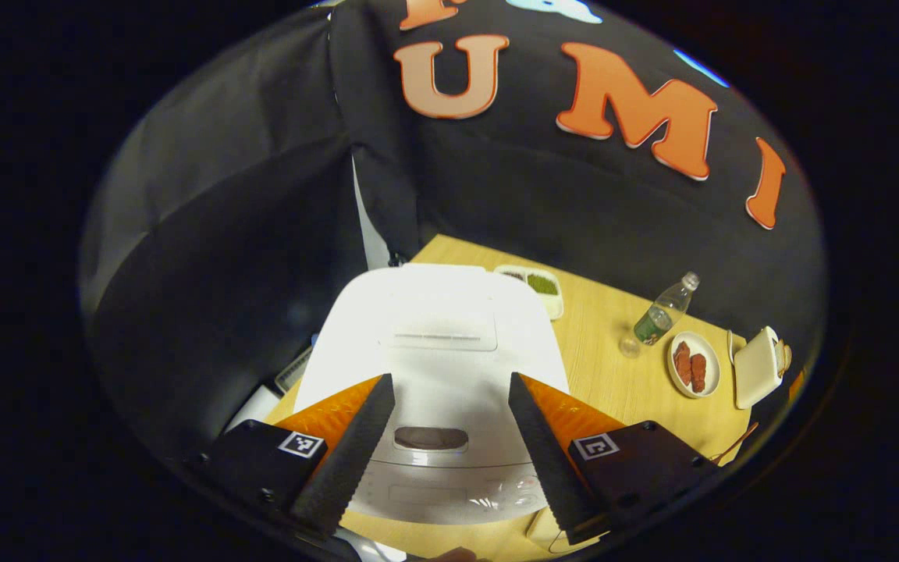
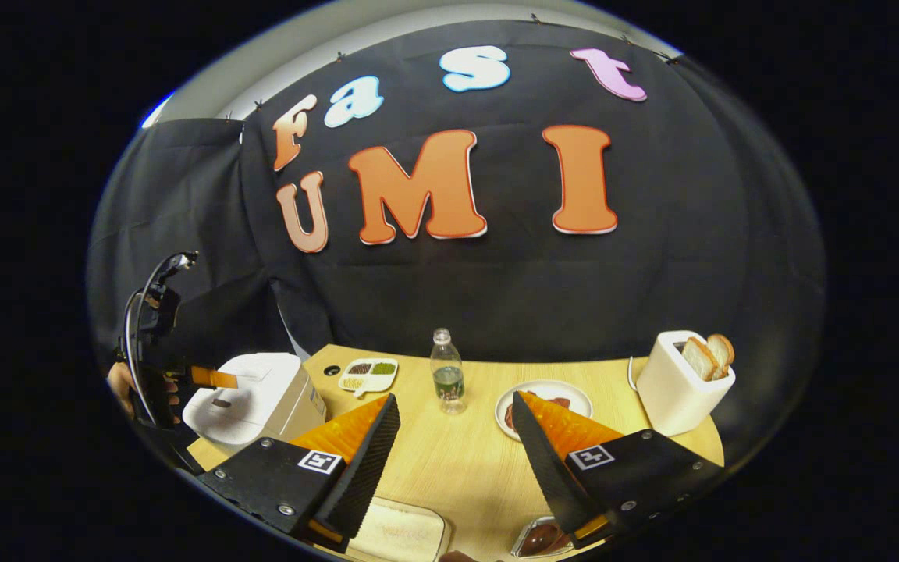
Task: Close the left gripper, press the button to open the rice cooker; take a wooden spoon from the chopstick holder with the right hand, scoop a spoonful of rice and pour it into the rice cooker, then put the wooden spoon back into the chopstick holder.
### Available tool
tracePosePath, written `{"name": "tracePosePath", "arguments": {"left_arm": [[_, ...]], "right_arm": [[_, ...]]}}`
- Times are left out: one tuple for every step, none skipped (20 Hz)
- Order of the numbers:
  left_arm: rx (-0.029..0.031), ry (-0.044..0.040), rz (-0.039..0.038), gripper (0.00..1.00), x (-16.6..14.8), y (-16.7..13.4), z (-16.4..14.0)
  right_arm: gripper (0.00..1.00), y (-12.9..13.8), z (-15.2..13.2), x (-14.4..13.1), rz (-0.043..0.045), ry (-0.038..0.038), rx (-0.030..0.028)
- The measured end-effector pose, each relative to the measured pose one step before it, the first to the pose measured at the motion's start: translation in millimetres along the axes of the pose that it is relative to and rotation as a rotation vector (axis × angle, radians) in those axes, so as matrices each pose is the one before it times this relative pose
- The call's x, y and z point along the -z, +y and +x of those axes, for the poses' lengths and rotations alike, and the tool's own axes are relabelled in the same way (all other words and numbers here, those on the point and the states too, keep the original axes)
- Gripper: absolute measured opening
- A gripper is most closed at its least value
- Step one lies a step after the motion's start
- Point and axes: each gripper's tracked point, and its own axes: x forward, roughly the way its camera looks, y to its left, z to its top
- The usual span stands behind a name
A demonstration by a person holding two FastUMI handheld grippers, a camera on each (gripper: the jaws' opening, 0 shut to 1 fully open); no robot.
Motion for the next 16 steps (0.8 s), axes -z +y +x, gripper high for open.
{"name": "tracePosePath", "arguments": {"left_arm": [[0.00714,-0.06952,0.01637,1.00,-11.37,-4.29,-14.78],[0.01443,-0.06979,0.01869,1.00,-12.80,-5.62,-13.34],[0.01421,-0.06977,0.02406,1.00,-13.11,-2.08,-15.77],[0.01709,-0.07029,0.02284,1.00,-15.90,-1.19,-15.99],[0.02525,-0.06979,0.02064,1.00,-26.70,4.70,-24.64],[0.02686,-0.06103,0.01067,1.00,-18.36,-6.81,-10.98],[0.02921,-0.05313,-0.00143,1.00,-14.30,-10.43,-9.32],[0.02150,-0.03871,-0.00887,0.99,-12.22,-10.16,-7.10],[0.01905,-0.02965,-0.01453,0.99,-8.27,-7.58,-8.10],[0.01817,-0.01909,-0.01281,0.99,-7.31,-7.85,-3.99],[0.01772,-0.01649,-0.01165,1.00,-0.39,-5.56,-4.82],[0.01573,-0.01083,-0.00616,1.00,-3.72,-5.44,-3.81],[0.01423,-0.00578,-0.00390,1.00,-4.31,-5.00,-4.07],[0.01253,0.00349,-0.00165,1.00,-2.22,-4.60,-2.02],[0.01140,-0.01136,-0.00267,1.00,-3.06,-3.81,-4.18],[0.00146,-0.01321,0.00453,1.00,-4.69,-1.72,-2.06]], "right_arm": [[0.90,6.42,1.05,-10.94,-0.01237,-0.03107,-0.00208],[0.90,8.82,-0.69,-12.13,-0.00796,-0.03274,-0.00755],[0.90,8.64,0.14,-12.16,-0.00968,-0.03366,-0.01092],[0.90,5.55,-1.17,-11.74,-0.01440,-0.03111,-0.00567],[0.90,5.04,0.27,-11.67,-0.01577,-0.02912,-0.00450],[0.90,3.77,0.76,-10.45,-0.01406,-0.02647,0.00246],[0.90,2.07,0.29,-10.02,-0.00518,-0.02491,-0.00021],[0.90,4.14,-0.41,-8.64,0.00192,-0.01836,-0.00105],[0.90,1.24,-0.01,-7.47,0.00680,-0.01747,0.00081],[0.90,1.55,0.77,-7.49,0.00699,-0.01726,-0.00296],[0.90,0.62,-0.85,-6.08,0.00436,-0.01264,0.00220],[0.95,-2.08,-1.58,-5.12,0.00484,-0.01137,0.00400],[0.90,-2.63,-1.42,-4.78,0.00345,-0.01100,0.00851],[0.90,-1.39,-1.12,-3.94,0.00422,-0.01056,0.00671],[0.90,-3.41,-1.71,-5.49,0.00074,-0.01458,0.01064],[0.90,-2.34,-1.06,-5.06,-0.00317,-0.00985,0.00881]]}}
